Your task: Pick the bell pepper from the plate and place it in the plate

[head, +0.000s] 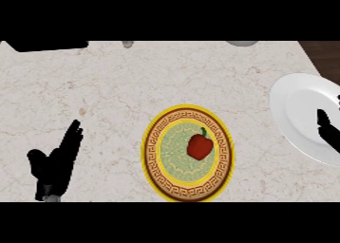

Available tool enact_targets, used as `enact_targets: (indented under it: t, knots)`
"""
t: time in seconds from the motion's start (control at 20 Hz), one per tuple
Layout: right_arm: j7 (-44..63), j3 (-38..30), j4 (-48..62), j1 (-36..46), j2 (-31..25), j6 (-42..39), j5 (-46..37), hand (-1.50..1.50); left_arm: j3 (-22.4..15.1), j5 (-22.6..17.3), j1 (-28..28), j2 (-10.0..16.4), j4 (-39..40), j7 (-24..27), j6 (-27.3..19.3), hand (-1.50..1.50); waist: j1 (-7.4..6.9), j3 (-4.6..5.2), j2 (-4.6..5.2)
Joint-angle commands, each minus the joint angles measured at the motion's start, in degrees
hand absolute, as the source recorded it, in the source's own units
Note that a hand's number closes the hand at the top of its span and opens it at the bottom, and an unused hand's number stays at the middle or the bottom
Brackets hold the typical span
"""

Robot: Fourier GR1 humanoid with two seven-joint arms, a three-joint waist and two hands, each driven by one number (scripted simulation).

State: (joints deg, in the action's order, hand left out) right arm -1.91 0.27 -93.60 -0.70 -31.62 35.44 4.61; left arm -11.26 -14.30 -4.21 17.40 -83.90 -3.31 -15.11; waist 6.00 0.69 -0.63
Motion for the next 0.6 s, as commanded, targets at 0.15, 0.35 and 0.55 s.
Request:
enact_targets:
  t: [0.15,0.35,0.55]
  knots:
    - [5.66,4.81,-16.42,-11.82,7.22,21.71,-16.11,-1.5,-1.3,-3.42,1.53,-1.86,1.61,-4.81,3.43,0.0,-3.0,-0.38,0.19]
    - [15.79,11.08,-22.88,-19.86,6.17,21.91,-27.71,-1.5,0.03,-3.72,5.27,-2.28,6.84,-4.04,4.88,0.0,-3.5,-0.22,0.69]
    - [24.37,13.65,-22.64,-27.09,1.54,11.94,-32.81,-1.5,-2.17,-2.26,3.63,-2.72,2.75,-6.49,3.14,0.0,-4.35,-0.19,0.88]
